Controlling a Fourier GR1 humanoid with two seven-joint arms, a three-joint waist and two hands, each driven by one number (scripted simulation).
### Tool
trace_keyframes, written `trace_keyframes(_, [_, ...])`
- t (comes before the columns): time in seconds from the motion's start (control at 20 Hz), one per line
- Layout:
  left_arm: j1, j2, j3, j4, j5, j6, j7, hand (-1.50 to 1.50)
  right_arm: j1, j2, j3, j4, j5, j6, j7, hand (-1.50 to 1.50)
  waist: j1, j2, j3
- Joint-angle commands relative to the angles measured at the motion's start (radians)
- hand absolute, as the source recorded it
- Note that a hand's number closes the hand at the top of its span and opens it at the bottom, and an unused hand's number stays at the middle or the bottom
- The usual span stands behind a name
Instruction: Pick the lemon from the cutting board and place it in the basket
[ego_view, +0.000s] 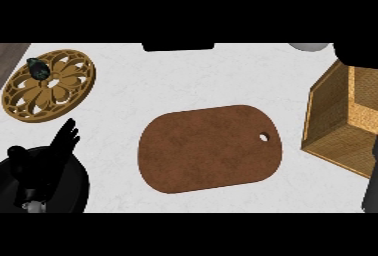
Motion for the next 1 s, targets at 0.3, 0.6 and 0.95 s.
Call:
trace_keyframes(0.3, [0.08, -0.034, -0.037, 0.133, -0.007, -0.025, 0.038, 0.0, 0.119, -0.042, -0.168, 0.039, -0.112, 0.008, -0.069, 1.5, 0.017, 0.022, -0.019])
trace_keyframes(0.6, [0.102, -0.047, -0.053, 0.089, -0.011, -0.022, 0.07, 0.0, 0.14, -0.022, -0.321, 0.05, -0.233, -0.05, -0.109, 1.5, 0.023, 0.017, -0.017])
trace_keyframes(0.95, [0.094, -0.054, -0.045, 0.108, -0.016, -0.028, 0.049, 0.0, 0.259, -0.025, -0.413, 0.144, -0.331, -0.133, -0.311, 1.5, 0.029, 0.025, -0.017])
